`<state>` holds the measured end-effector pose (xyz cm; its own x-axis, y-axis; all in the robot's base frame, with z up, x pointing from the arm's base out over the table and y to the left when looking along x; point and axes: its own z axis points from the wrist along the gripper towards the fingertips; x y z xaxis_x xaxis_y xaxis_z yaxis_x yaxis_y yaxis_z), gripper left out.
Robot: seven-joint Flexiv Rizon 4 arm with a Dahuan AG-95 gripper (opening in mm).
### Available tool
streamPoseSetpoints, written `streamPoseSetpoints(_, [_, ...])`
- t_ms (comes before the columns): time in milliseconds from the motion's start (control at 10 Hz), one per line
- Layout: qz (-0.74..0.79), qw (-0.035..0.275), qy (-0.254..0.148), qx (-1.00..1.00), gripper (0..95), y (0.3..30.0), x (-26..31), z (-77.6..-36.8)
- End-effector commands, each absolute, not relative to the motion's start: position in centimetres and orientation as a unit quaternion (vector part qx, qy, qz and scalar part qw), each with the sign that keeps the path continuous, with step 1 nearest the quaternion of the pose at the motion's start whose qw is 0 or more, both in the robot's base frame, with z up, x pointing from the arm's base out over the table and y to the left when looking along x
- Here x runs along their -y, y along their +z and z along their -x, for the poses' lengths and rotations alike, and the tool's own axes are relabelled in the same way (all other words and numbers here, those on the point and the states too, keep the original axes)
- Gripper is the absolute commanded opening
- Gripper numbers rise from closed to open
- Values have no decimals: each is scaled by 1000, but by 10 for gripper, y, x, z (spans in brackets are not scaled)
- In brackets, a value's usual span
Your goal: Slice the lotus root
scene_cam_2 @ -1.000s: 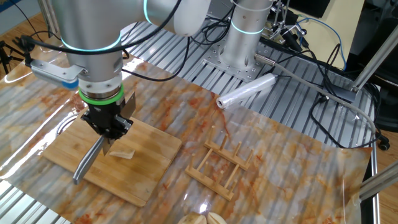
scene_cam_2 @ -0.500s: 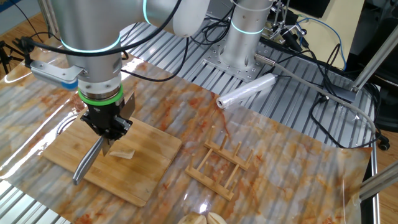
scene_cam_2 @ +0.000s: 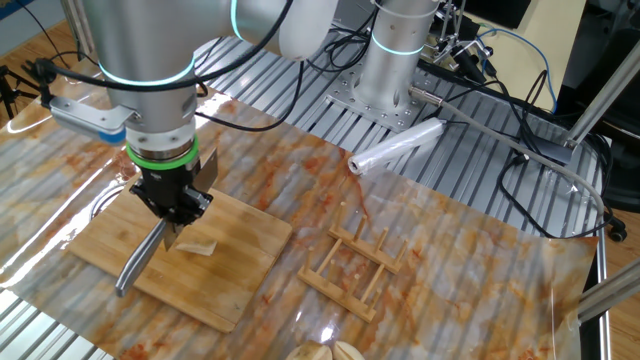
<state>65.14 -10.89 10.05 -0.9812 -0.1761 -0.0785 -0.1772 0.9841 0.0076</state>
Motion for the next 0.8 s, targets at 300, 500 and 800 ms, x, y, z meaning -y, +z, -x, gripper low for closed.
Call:
streamPoseSetpoints(300, [35,35,9,-999,0,101,109,-653])
streamPoseSetpoints(500, [9,35,8,-999,0,101,109,-653])
streamPoseSetpoints(800, [1,34,5,-999,0,101,109,-653])
